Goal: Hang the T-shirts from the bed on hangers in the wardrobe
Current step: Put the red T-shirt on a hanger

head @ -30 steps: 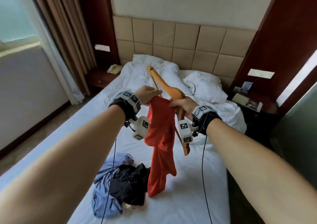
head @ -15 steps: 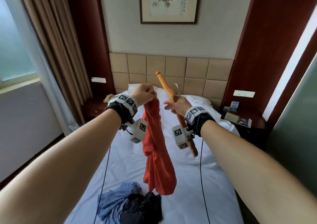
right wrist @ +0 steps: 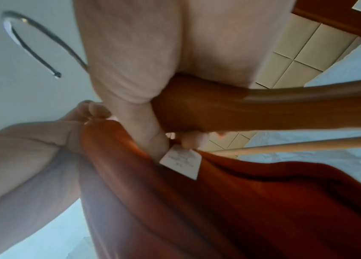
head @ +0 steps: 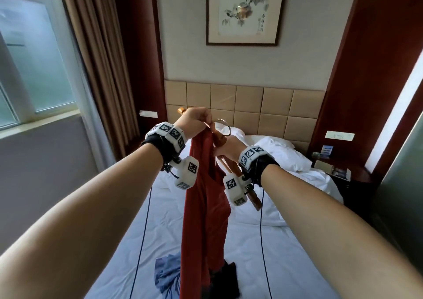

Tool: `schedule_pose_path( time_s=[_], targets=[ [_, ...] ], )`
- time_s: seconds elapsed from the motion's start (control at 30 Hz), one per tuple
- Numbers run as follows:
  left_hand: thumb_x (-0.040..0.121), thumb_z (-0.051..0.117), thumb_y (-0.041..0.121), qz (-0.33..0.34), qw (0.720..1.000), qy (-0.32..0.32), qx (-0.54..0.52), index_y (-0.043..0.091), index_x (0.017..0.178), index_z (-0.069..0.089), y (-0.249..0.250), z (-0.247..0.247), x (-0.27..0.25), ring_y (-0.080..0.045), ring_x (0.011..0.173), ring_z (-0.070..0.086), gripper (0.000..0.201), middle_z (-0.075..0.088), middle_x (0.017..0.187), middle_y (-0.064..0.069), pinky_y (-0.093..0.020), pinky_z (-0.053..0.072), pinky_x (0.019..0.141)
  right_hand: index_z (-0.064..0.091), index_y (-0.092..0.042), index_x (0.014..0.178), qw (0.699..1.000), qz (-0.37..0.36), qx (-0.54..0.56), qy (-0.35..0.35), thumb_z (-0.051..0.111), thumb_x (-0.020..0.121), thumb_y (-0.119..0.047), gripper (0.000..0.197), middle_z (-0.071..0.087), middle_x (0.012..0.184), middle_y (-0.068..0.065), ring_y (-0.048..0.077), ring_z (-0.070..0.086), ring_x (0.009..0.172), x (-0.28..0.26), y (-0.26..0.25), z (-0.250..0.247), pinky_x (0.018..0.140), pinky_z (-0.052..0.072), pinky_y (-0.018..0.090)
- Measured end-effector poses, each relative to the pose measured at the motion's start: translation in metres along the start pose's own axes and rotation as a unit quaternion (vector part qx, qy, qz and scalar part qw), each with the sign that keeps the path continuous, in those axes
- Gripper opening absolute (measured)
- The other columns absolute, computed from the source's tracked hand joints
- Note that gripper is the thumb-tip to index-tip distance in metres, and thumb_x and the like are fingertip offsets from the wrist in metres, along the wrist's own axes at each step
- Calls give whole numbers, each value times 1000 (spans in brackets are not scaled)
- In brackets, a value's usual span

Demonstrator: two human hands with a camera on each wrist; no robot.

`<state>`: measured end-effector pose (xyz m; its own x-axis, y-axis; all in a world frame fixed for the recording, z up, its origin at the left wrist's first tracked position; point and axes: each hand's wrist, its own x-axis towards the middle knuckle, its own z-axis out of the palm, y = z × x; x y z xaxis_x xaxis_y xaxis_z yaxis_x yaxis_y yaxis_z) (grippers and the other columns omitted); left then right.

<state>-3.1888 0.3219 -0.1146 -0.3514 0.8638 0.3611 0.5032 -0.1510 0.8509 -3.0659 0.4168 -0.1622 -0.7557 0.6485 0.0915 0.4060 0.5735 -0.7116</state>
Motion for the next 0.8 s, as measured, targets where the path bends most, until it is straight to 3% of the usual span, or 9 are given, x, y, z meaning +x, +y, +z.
schedule_pose_path(
  time_s=[0.1,0.17,0.23,0.33,0.43,0.57,0.67,0.73,0.8],
  targets=[
    [76,36,-22,-2,997,32,73,12,66,55,-10,-19,-5,0,47,50,40,59,66,-6,-15,36,49,60,-10,66,999,17,13,31,72,78,-12,17,59,52,-6,2,51,45,-2,-10,12,48,39,11],
    [86,52,-3,-37,989,47,137,18,74,60,-18,-29,-10,-7,56,52,25,60,70,0,-22,41,57,55,-14,61,998,28,29,56,71,77,-9,23,56,47,-8,6,48,45,-2,-15,19,51,39,17],
    [84,64,13,-77,976,25,203,19,93,65,-26,-35,-18,-15,70,55,10,63,83,-1,-27,45,66,55,-15,67,995,31,43,79,76,74,-9,23,57,55,-4,12,51,53,-3,-21,24,57,43,23],
    [80,74,20,-82,950,14,302,17,100,69,-40,-41,-28,-20,84,59,22,64,94,-4,-26,43,70,56,-17,75,995,17,46,85,83,68,-13,28,61,71,4,20,58,66,-2,-26,29,72,54,38],
    [83,71,26,-92,926,47,363,21,78,66,-49,-44,-38,-25,79,60,9,61,81,-3,-26,38,64,53,-20,77,997,1,14,82,81,69,-11,30,58,71,0,17,59,66,-5,-28,31,72,53,33],
    [85,65,26,-129,915,75,374,20,84,70,-61,-45,-48,-24,77,56,7,62,85,-3,-27,39,64,48,-24,72,997,-31,-7,69,77,73,-5,35,53,62,-4,12,55,56,-8,-22,36,55,44,18],
    [84,67,22,-177,920,83,341,20,79,69,-77,-42,-51,-25,78,58,5,67,90,-5,-28,43,65,43,-27,71,997,-38,-16,59,76,75,-5,40,48,58,-7,4,49,47,-10,-17,41,47,36,12],
    [86,69,16,-233,955,76,166,13,85,72,-88,-40,-56,-24,76,65,5,68,87,-8,-31,57,67,40,-29,71,998,-37,-29,53,76,75,-5,43,46,57,-7,4,47,46,-10,-11,44,47,36,12],
    [92,66,10,-292,954,41,-54,7,85,68,-92,-36,-68,-20,69,66,8,66,84,-11,-29,60,64,39,-30,71,998,-29,-35,39,75,74,-4,45,46,57,-7,6,47,47,-10,-3,50,49,37,16]
  ],
)
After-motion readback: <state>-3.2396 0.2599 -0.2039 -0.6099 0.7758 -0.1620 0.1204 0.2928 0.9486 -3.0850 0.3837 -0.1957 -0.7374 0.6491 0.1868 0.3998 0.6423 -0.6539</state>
